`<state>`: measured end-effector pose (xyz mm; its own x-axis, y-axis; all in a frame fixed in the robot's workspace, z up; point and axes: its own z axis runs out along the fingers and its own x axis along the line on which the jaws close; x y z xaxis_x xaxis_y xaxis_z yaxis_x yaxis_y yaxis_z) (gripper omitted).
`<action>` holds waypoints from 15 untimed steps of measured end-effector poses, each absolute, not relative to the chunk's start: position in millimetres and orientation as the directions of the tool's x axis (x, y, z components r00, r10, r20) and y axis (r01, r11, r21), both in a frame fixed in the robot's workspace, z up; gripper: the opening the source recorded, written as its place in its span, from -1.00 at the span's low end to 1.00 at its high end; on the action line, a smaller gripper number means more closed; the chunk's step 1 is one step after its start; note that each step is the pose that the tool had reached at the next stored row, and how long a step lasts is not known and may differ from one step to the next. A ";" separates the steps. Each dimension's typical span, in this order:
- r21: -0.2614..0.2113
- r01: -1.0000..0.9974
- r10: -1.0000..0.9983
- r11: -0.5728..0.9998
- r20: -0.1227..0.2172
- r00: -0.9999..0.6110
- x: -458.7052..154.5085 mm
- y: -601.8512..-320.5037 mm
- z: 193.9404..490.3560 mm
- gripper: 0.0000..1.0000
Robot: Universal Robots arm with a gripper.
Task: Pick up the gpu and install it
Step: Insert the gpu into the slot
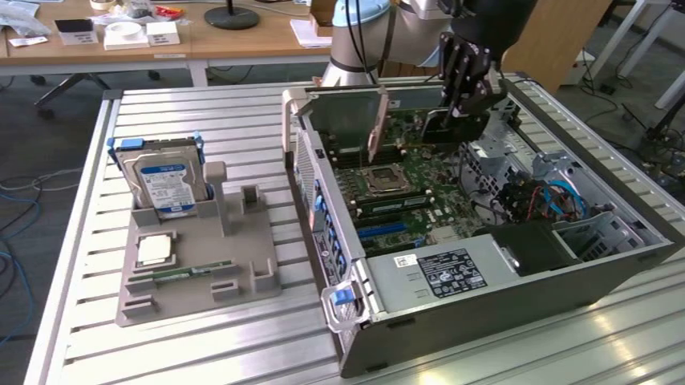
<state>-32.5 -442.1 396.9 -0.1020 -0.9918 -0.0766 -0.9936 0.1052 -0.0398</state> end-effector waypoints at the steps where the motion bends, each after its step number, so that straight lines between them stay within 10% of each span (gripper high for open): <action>1: -0.040 -0.994 -0.992 0.105 -0.077 -0.102 -32.9 -442.1 396.8 -0.46; 15: -0.040 -0.994 -0.992 0.105 -0.077 -0.102 -33.3 -442.1 396.8 -0.46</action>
